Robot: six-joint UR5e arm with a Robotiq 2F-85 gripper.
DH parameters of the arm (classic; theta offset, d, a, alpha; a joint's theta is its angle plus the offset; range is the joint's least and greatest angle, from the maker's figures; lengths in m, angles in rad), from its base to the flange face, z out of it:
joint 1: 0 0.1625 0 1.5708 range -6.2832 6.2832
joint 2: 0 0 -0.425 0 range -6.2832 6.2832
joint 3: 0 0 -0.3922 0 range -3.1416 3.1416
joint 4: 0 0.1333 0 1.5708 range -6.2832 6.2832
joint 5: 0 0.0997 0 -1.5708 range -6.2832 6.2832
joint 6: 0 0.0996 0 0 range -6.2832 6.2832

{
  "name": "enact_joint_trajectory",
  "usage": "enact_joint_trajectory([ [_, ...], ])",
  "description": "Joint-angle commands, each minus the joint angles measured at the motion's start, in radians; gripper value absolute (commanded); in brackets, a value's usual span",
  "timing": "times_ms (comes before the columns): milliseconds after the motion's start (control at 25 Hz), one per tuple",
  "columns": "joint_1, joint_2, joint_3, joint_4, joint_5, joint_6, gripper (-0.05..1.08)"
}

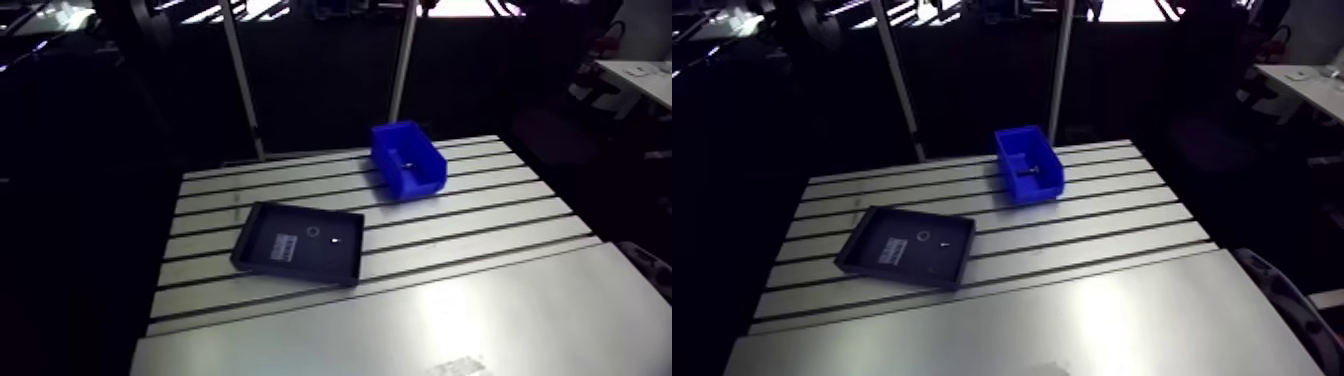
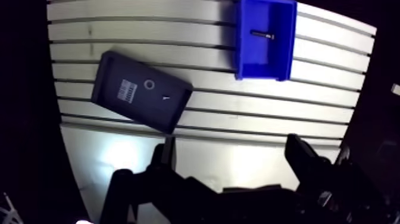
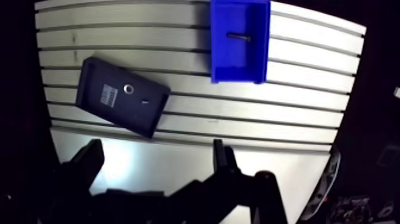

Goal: Pick up the M10 bolt from the tray and put it into the blue bin.

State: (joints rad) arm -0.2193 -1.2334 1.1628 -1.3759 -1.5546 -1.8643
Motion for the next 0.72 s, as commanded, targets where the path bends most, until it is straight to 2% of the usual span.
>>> enact_joint_trajectory([
  [40,0.023,-0.06,0.011,0.036,-0.017,0.098,0.0],
  [240,0.038,-0.06,0.031,0.028,-0.017,0.096,0.0],
  [400,0.047,-0.094,0.051,0.028,-0.02,0.098,0.0],
  [520,0.047,-0.105,0.051,0.033,-0.014,0.109,0.0],
  [720,0.047,-0.151,0.105,0.025,-0.009,0.159,0.0],
])
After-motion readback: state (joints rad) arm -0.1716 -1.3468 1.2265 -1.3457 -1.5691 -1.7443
